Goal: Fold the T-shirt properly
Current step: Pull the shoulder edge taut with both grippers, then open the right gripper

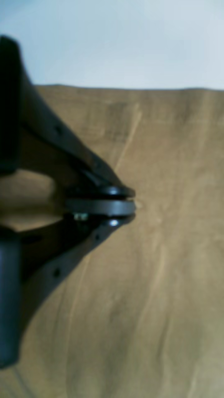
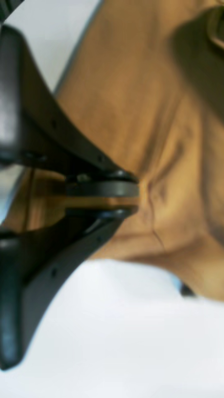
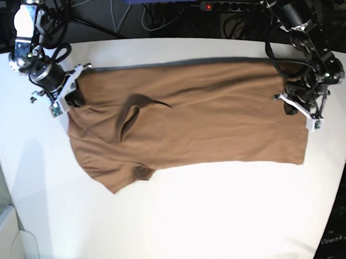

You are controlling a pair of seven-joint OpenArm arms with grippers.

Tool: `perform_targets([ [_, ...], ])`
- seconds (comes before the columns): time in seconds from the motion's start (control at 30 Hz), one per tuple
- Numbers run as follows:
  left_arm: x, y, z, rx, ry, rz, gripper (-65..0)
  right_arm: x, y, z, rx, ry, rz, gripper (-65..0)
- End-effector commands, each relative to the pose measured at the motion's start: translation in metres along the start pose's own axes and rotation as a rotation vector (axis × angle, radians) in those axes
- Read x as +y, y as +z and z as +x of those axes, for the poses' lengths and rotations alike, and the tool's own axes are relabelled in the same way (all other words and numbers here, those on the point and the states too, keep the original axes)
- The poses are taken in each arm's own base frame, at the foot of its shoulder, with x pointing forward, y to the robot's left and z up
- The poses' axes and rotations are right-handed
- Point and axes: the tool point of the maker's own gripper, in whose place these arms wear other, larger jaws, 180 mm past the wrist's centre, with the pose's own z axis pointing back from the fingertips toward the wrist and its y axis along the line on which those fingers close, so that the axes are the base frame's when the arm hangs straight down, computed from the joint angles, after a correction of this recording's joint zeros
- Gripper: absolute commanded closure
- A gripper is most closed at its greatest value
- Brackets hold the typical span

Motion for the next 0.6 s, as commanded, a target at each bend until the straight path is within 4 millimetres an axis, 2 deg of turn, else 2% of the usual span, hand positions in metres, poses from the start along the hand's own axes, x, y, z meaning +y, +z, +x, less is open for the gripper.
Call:
perform_targets([
  [0.0, 0.009, 0.001, -0.011, 0.065, -0.018, 0.038, -1.7, -0.004, 0.002, 0.009, -0.043, 0.000, -0.002, -3.5],
  [0.4, 0.010, 0.004, -0.020, 0.081, -0.017, 0.041, -1.7, 0.013, 0.015, -0.030, 0.004, -0.046, 0.024, -3.3],
  [0.57, 0.013, 0.007, -0.037, 0.151, -0.018, 0.045, -1.7, 0.016, 0.019, -0.040, 0.024, -0.055, 0.027, -3.3],
])
